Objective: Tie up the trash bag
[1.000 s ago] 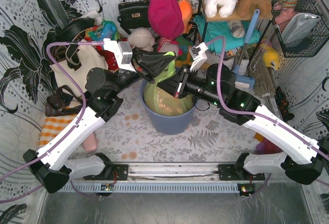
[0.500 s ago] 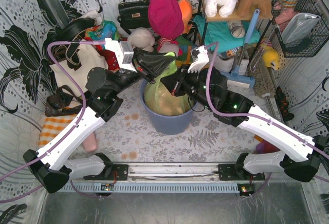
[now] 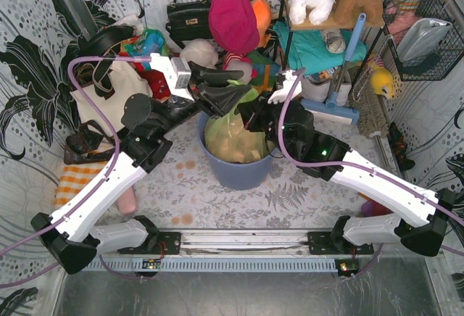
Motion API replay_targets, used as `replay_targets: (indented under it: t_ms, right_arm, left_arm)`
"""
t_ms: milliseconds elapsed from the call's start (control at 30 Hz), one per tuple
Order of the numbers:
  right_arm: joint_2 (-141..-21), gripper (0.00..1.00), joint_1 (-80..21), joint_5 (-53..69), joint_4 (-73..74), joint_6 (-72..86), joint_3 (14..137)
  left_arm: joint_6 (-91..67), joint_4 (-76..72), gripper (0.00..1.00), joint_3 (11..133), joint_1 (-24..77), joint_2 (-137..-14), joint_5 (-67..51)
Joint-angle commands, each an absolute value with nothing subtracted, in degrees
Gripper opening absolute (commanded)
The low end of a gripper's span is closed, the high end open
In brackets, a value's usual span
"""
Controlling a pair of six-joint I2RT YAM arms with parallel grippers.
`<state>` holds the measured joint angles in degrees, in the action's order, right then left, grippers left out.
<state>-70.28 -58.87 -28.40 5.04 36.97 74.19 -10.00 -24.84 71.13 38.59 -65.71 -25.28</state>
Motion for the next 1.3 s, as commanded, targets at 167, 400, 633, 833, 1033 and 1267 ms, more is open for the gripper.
replay_targets:
  t_ms: [167,400,633,833,1033,1267]
  right_arm:
    - [-70.7,0.0,-59.2,-32.5,0.8,35.7,74.7]
    - [-70.7,0.0,-59.3,-33.6,2.2,35.4,75.3]
    - [-70.1,0.0,-59.5,-34.1,3.8,35.9,75.5]
    - [-69.8,0.0,-59.7,-34.1,4.9,36.4,75.8]
    - [-70.1,0.0,-59.8,-34.5,4.7,36.6,75.3]
    - [-70.1,0.0,-59.8,-37.2,-6.5,35.7,69.3]
  left_arm:
    - [-7.7,-14.3,0.59,68.2,38.8,-56.7,-14.0]
    - [-9.3,-8.7,0.59,61.3,38.8,-51.5,-10.0]
    - [-10.3,-8.8,0.56,57.9,38.8,-54.3,-9.2]
    - [-9.5,-9.2,0.55,58.6,38.1,-59.1,-10.4]
    - [-8.8,-9.2,0.35,58.8,37.8,-60.7,-11.5]
    - [-8.3,-8.1,0.0,58.5,37.8,-58.0,-19.6]
